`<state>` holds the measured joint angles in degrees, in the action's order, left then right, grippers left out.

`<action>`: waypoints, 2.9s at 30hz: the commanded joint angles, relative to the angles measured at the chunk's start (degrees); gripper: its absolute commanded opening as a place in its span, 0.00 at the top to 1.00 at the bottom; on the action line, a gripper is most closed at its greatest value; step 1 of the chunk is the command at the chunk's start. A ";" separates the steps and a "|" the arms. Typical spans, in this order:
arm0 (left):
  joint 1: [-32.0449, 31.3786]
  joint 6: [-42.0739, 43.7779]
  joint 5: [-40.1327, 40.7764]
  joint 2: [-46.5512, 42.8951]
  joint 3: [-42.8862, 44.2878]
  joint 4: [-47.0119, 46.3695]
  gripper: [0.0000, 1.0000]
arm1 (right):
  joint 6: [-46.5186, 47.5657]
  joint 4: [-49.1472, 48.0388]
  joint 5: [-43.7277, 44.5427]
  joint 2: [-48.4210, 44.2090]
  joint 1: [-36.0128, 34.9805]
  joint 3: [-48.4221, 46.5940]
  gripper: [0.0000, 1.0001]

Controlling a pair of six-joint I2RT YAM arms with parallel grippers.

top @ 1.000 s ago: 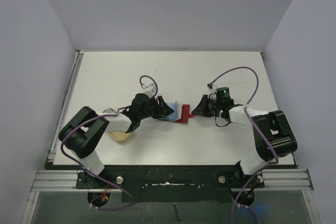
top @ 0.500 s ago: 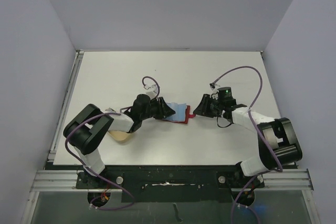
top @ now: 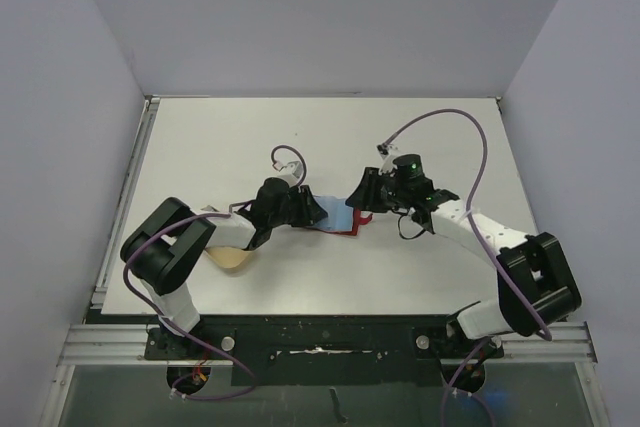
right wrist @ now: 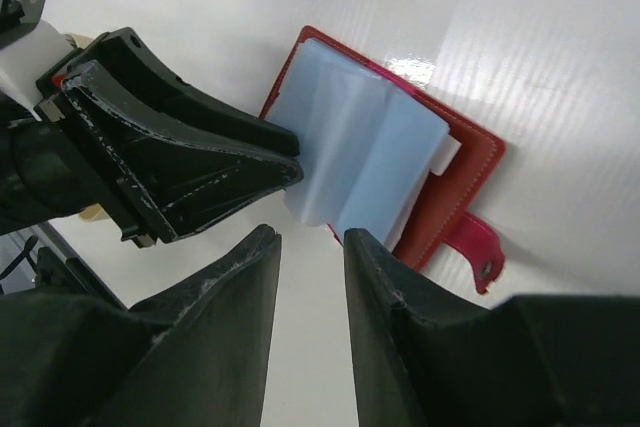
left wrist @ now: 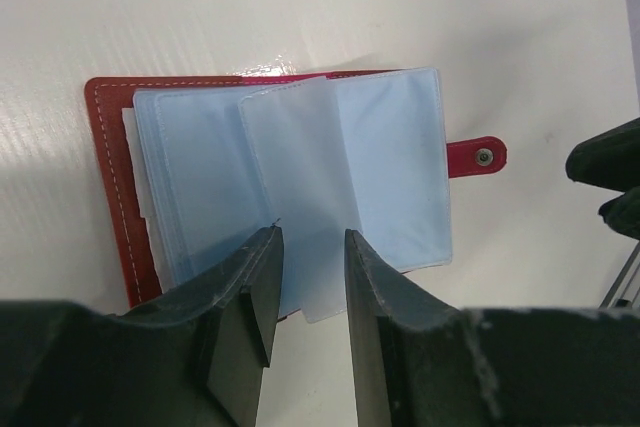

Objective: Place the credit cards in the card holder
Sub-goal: Turn over the card slot in the card holder, then pick up the credit card from the storage box.

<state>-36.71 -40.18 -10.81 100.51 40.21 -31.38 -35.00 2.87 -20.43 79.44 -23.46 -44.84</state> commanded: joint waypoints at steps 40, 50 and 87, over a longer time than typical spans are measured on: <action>10.31 52.29 25.49 -40.16 0.33 49.34 0.45 | 2.02 7.89 13.49 26.72 -10.99 -19.73 0.53; 15.35 56.10 24.97 -33.88 -2.03 49.06 0.44 | 3.01 8.38 12.43 26.57 -10.92 -19.95 0.53; 12.99 59.45 37.88 -34.14 -4.29 48.19 0.61 | 3.19 8.24 11.02 25.33 -10.46 -18.88 0.53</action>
<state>-23.42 18.00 24.80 67.61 35.09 19.09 -32.10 10.28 -8.80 105.75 -34.11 -63.55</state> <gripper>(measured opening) 0.397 0.471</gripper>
